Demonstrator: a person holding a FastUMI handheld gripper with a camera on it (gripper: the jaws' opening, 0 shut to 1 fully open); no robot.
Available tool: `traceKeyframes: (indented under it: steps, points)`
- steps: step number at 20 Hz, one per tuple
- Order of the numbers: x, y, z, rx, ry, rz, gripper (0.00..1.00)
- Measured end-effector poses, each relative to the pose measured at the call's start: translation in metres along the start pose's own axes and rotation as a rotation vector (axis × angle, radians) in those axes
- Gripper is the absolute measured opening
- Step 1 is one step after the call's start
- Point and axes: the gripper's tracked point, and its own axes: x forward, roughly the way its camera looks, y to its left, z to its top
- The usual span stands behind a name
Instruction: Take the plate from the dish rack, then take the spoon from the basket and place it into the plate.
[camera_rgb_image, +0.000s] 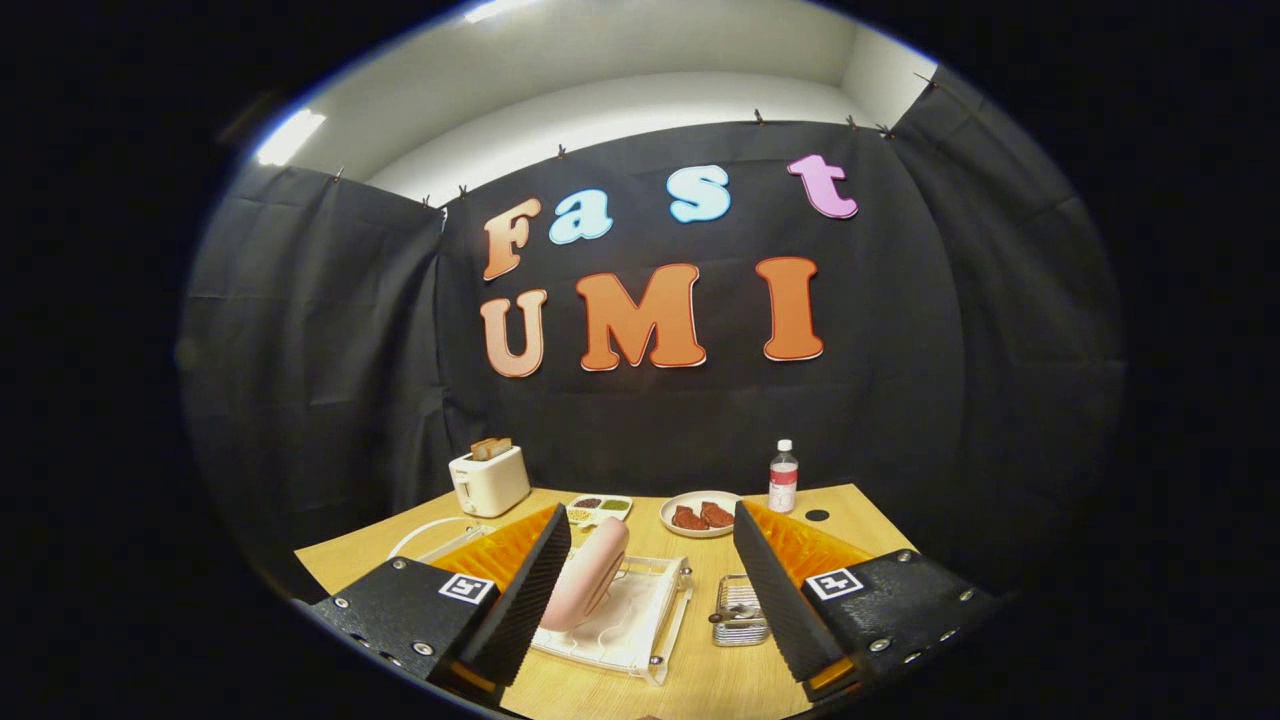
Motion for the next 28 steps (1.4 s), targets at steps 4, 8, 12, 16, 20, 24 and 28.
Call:
traceKeyframes:
  steps: [4,8,12,16,20,24,28]
  points:
    - [0.015,0.011,-0.012,-0.005,0.089,0.01,0.98]
    - [0.034,0.022,-0.026,0.008,0.167,0.013,0.98]
    - [0.053,0.036,-0.04,0.036,0.261,0.042,0.98]
    - [0.074,0.043,-0.055,-0.007,0.339,0.028,0.97]
    - [0.092,0.052,-0.073,-0.033,0.415,0.026,0.98]
    - [0.113,0.055,-0.085,-0.011,0.483,0.012,0.96]
    - [0.128,0.058,-0.106,0.018,0.573,-0.003,0.89]
